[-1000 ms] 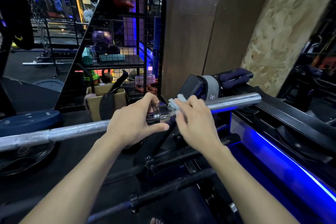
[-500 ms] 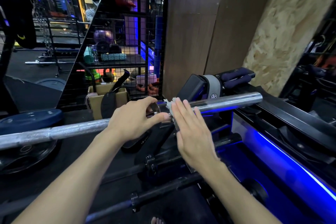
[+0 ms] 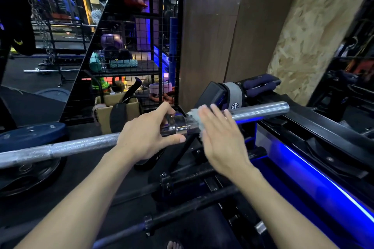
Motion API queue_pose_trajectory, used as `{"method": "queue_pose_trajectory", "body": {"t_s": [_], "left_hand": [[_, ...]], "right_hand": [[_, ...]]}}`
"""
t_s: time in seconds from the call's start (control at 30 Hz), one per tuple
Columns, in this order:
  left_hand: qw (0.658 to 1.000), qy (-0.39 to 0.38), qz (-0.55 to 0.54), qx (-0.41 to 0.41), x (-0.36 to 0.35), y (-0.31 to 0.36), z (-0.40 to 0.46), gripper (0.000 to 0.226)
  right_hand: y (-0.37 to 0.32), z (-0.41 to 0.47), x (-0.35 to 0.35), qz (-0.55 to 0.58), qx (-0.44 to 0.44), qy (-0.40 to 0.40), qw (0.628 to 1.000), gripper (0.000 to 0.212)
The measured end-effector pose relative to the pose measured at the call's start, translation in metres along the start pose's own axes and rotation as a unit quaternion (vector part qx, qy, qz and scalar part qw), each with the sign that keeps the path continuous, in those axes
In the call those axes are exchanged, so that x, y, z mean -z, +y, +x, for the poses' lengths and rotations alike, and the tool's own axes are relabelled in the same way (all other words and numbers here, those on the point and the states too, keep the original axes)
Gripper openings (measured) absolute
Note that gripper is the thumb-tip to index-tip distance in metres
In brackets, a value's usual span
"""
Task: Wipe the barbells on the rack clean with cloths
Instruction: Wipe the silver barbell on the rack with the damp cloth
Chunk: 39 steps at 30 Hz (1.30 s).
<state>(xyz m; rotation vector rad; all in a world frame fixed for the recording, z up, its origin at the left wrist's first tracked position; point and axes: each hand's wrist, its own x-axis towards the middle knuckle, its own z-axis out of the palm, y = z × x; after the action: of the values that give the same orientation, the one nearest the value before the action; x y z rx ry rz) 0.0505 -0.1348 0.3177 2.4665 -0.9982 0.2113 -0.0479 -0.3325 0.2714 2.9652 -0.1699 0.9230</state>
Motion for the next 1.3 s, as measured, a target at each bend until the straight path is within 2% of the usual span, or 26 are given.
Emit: {"method": "queue_pose_trajectory", "body": {"t_s": [0.1, 0.17, 0.3, 0.4, 0.47, 0.53, 0.6, 0.63, 0.73, 0.83, 0.9, 0.97, 1.03, 1.1, 1.2, 1.3], "left_hand": [[1.000, -0.004, 0.003, 0.004, 0.001, 0.001, -0.002, 0.067], [1.000, -0.005, 0.011, 0.007, 0.001, 0.002, -0.003, 0.069], [0.999, -0.005, 0.035, 0.011, -0.002, 0.003, -0.002, 0.076], [0.997, -0.005, 0.079, 0.016, -0.004, 0.002, 0.000, 0.095], [0.994, -0.016, 0.102, 0.020, -0.004, 0.003, 0.000, 0.101], [0.993, -0.027, 0.115, 0.025, -0.003, 0.004, 0.001, 0.099], [0.992, -0.030, 0.120, 0.029, -0.004, 0.006, 0.001, 0.096], [0.992, -0.031, 0.121, 0.029, -0.004, 0.006, 0.002, 0.095], [0.992, -0.047, 0.115, 0.017, -0.002, 0.004, 0.005, 0.092], [0.998, -0.041, 0.046, 0.025, -0.001, -0.002, 0.006, 0.084], [0.999, -0.032, 0.022, 0.028, 0.000, -0.005, 0.006, 0.081], [0.999, -0.030, 0.013, 0.025, 0.001, -0.004, 0.005, 0.081], [0.999, -0.024, 0.003, 0.025, 0.003, -0.003, 0.002, 0.081], [1.000, -0.018, -0.003, 0.023, 0.002, -0.002, 0.002, 0.076], [1.000, -0.015, 0.004, 0.020, 0.001, 0.001, 0.001, 0.069], [0.998, 0.001, 0.060, 0.008, -0.002, 0.005, -0.002, 0.075]], "right_hand": [[0.044, 0.015, 0.004, -0.040, -0.098, -0.012, 0.994, 0.067], [0.048, 0.020, 0.005, -0.036, -0.135, -0.015, 0.990, 0.065], [-0.019, 0.006, -0.002, 0.076, -0.046, 0.004, 0.996, 0.056], [-0.033, 0.000, 0.002, 0.106, 0.017, -0.003, 0.994, 0.058], [-0.007, 0.008, 0.007, 0.063, -0.014, -0.018, 0.998, 0.063], [0.026, 0.016, 0.010, 0.021, -0.081, -0.025, 0.996, 0.065], [0.042, 0.021, 0.012, 0.029, -0.140, -0.026, 0.989, 0.064], [0.036, 0.022, 0.013, 0.051, -0.142, -0.023, 0.988, 0.063], [-0.005, 0.017, 0.011, 0.113, -0.060, -0.033, 0.991, 0.058], [-0.028, 0.008, 0.009, 0.126, 0.038, -0.034, 0.991, 0.058], [-0.012, 0.013, 0.012, 0.087, 0.037, -0.046, 0.994, 0.063], [0.018, 0.020, 0.014, 0.039, -0.014, -0.061, 0.997, 0.067], [0.042, 0.025, 0.019, 0.041, -0.096, -0.057, 0.993, 0.066], [0.036, 0.025, 0.020, 0.069, -0.122, -0.052, 0.989, 0.065], [-0.008, 0.020, 0.016, 0.121, -0.035, -0.049, 0.991, 0.057], [-0.027, 0.016, 0.019, 0.152, 0.018, -0.072, 0.986, 0.058]]}}
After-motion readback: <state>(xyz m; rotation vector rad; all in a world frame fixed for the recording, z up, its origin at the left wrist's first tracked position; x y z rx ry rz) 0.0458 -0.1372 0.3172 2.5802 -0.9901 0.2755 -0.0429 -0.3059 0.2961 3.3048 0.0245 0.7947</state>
